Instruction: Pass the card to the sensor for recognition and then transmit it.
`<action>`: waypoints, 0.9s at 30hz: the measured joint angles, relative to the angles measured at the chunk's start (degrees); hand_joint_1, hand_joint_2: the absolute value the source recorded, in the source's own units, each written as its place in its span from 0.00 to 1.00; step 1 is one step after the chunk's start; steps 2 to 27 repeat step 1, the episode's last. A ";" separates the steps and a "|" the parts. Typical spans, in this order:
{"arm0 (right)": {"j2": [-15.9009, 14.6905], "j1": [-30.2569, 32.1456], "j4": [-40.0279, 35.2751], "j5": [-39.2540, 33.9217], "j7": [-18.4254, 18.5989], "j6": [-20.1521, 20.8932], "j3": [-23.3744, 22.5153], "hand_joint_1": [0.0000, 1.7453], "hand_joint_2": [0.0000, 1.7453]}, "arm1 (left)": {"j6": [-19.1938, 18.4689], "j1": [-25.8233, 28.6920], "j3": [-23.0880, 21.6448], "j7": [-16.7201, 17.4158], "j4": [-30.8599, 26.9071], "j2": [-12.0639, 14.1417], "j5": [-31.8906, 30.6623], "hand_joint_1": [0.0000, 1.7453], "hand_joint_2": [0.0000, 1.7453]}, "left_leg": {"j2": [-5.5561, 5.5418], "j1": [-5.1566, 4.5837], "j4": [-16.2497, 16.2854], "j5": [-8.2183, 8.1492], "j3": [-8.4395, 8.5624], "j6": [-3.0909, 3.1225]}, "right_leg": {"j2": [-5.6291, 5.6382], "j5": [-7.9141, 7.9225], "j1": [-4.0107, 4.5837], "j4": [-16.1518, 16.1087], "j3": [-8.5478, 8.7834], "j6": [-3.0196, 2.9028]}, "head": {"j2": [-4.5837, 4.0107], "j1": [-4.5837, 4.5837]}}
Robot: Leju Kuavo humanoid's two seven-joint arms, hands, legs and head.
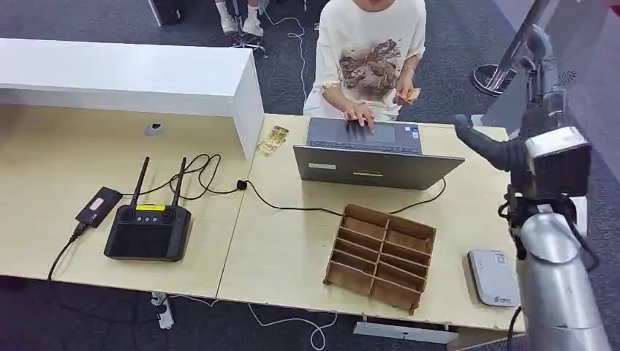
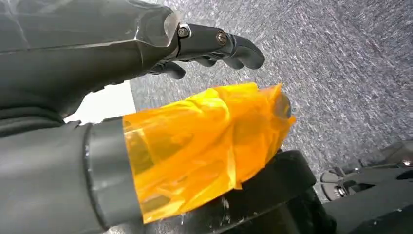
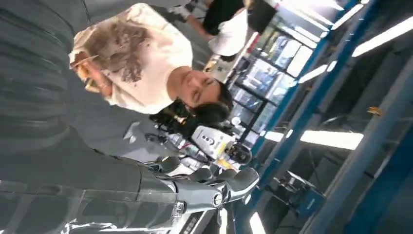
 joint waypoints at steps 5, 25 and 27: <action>-0.33 0.94 -1.08 -2.76 -0.49 0.46 -1.24 0.00 1.00 | 0.09 0.00 0.26 -0.02 0.00 0.02 0.18 0.00 0.00 | 0.00 0.00 0.00 0.00 0.01 0.00 | 0.00 0.00 0.00 -0.02 0.00 0.00 | 0.00 0.00; -0.33 0.94 -1.08 -2.76 -0.49 0.46 -1.24 0.00 1.00 | 0.09 0.00 0.26 -0.02 0.00 0.02 0.18 0.00 0.00 | 0.00 0.00 0.00 0.00 0.01 0.00 | 0.00 0.00 0.00 -0.02 0.00 0.00 | 0.00 0.00; -0.33 0.94 -1.08 -2.76 -0.49 0.46 -1.24 0.00 1.00 | 0.09 0.00 0.26 -0.02 0.00 0.02 0.18 0.00 0.00 | 0.00 0.00 0.00 0.00 0.01 0.00 | 0.00 0.00 0.00 -0.02 0.00 0.00 | 0.00 0.00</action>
